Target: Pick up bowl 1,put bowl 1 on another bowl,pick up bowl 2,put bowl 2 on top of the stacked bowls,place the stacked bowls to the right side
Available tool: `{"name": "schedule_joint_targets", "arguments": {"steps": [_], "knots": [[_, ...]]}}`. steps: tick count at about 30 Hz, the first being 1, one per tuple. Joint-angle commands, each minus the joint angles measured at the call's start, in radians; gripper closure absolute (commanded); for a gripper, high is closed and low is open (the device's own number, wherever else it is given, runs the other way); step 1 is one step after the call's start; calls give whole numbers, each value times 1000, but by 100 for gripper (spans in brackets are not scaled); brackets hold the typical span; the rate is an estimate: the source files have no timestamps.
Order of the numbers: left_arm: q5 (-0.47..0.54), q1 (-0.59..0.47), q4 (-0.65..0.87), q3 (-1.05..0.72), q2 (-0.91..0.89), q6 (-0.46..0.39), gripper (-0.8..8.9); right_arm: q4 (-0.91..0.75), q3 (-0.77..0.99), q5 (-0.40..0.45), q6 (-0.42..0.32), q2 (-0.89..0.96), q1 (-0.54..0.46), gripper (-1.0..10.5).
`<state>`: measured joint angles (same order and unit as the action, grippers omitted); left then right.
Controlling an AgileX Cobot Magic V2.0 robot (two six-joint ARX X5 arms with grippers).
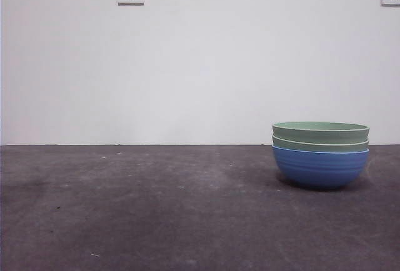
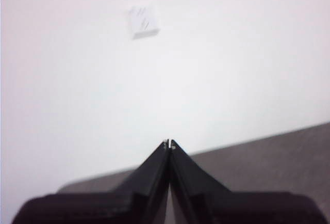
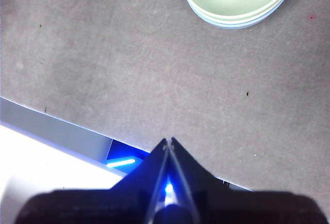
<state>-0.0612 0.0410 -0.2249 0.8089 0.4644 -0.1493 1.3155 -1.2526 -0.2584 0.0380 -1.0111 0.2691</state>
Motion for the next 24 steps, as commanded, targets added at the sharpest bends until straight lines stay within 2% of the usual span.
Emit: {"name": "schedule_joint_targets", "arguments": {"steps": [1,7,12,24], "knots": [[6,-28,58,-193,-97,-3,816,-2,2,3,5,2,0,944],[10,-57,120,-470,-238,36,816,-2,2,3,5,2,0,944],[9,-56,158,-623,-294,53,816,-2,2,3,5,2,0,944],[13,-56,154,-791,-443,79,816,-2,2,3,5,2,0,944]]}}
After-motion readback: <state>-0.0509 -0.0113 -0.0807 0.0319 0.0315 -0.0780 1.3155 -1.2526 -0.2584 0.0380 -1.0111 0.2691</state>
